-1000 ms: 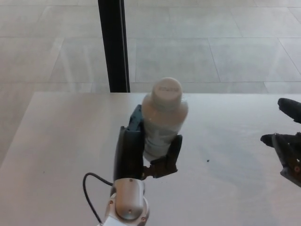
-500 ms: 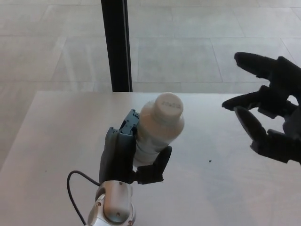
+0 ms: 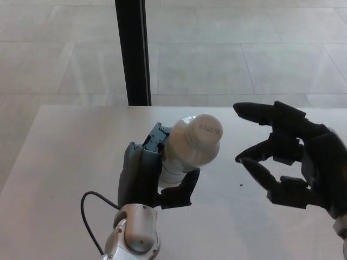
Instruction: The robot uses its left hand to to lift the bottle kept on the middle of the desk and tilts it towards its right hand. It then uses its right hand to rotate its cap to open it and places the bottle and cap back on the desk
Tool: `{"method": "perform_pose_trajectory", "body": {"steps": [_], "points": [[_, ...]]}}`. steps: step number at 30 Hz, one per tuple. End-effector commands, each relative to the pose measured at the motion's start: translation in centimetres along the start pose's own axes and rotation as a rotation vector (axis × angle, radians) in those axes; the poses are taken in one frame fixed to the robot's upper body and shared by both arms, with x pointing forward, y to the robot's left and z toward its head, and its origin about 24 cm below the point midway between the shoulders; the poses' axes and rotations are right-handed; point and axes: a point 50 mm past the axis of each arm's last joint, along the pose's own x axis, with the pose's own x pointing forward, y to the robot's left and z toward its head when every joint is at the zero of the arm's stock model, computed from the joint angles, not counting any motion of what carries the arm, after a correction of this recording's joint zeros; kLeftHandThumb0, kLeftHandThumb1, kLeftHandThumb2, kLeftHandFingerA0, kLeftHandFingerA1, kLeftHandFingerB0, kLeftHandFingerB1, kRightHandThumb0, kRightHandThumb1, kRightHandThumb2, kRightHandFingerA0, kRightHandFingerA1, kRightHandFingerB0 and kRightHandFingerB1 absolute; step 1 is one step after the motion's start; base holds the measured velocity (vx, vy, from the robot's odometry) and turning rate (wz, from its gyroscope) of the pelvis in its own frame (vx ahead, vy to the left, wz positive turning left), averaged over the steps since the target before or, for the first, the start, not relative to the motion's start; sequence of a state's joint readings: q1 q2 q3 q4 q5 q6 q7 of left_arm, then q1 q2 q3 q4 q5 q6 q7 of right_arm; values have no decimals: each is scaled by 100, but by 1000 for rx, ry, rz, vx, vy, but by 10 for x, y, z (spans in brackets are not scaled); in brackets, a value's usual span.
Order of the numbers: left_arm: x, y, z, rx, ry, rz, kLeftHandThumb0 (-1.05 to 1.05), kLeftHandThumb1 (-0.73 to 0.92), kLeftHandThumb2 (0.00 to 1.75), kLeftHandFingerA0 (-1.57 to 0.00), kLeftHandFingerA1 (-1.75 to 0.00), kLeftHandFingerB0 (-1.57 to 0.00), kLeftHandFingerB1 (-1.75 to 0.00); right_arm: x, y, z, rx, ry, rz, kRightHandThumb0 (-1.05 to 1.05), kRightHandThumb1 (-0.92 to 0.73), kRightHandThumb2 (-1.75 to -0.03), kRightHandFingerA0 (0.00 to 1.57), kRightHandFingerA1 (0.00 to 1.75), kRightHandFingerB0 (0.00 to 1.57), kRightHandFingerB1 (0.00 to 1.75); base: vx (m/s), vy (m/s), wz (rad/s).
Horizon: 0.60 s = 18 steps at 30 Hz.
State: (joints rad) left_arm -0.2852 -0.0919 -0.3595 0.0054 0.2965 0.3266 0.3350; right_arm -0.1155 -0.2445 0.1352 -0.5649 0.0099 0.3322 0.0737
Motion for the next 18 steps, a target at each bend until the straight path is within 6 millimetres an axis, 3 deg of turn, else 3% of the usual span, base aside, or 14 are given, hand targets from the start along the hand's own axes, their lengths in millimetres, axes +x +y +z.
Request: {"method": "perform_pose_trajectory", "body": {"steps": [1, 2, 3, 4, 5, 6, 7, 13, 15, 17, 18], "points": [[2, 3, -1, 31, 17, 10, 3, 80, 136, -100, -118, -93, -113, -3, 1, -14, -90, 101, 63, -79, -63, -63, 70, 110, 38, 34, 0, 0, 0], [2, 3, 0, 31, 17, 10, 3, 80, 136, -101, -118, -93, -113, -3, 0, -15, -104, 112, 72, -78, -68, -62, 73, 114, 38, 34, 0, 0, 0], [2, 3, 0, 30, 17, 10, 3, 80, 136, -101, -118, -93, -113, -3, 0, -16, -112, 127, 78, -81, -59, -68, 74, 113, 36, 37, 0, 0, 0], [2, 3, -1, 31, 8, 11, 3, 80, 136, -102, -119, -93, -113, -2, 1, -16, -120, 127, 80, -78, -67, -61, 74, 115, 38, 33, 0, 0, 0], [1, 2, -1, 33, 3, 12, 3, 79, 136, -102, -119, -94, -113, -2, 0, -15, -122, 129, 82, -76, -52, -91, 81, 109, 32, 47, 0, 0, 0], [1, 2, -2, 26, 3, 12, 3, 79, 136, -103, -119, -95, -114, 0, 0, -15, -119, 128, 82, -74, -66, -61, 74, 118, 38, 33, 0, 0, 0], [1, 1, -2, 24, 8, 11, 4, 79, 136, -102, -119, -95, -114, 1, 0, -13, -120, 124, 78, -79, -58, -67, 72, 116, 35, 37, 0, 0, 0], [-2, -1, -8, 46, 15, 9, 4, 78, 136, -101, -118, -94, -113, 10, -1, -5, -84, 97, 46, -77, -58, -66, 72, 117, 35, 37, 0, 0, 0], [-2, -2, -8, 46, 17, 7, 4, 78, 136, -102, -119, -95, -114, 12, -1, -3, -83, 83, 36, -72, -64, -61, 74, 118, 38, 36, 0, 0, 0], [-3, -3, -9, 57, 12, 7, 3, 77, 136, -103, -119, -96, -114, 15, -1, 1, -80, 73, 22, -76, -56, -67, 76, 112, 35, 38, 0, 0, 0], [-3, -3, -10, 63, 10, 5, 3, 78, 136, -103, -119, -96, -114, 17, -1, 3, -70, 64, 14, -73, -51, -88, 81, 108, 32, 48, 0, 0, 0]]}}
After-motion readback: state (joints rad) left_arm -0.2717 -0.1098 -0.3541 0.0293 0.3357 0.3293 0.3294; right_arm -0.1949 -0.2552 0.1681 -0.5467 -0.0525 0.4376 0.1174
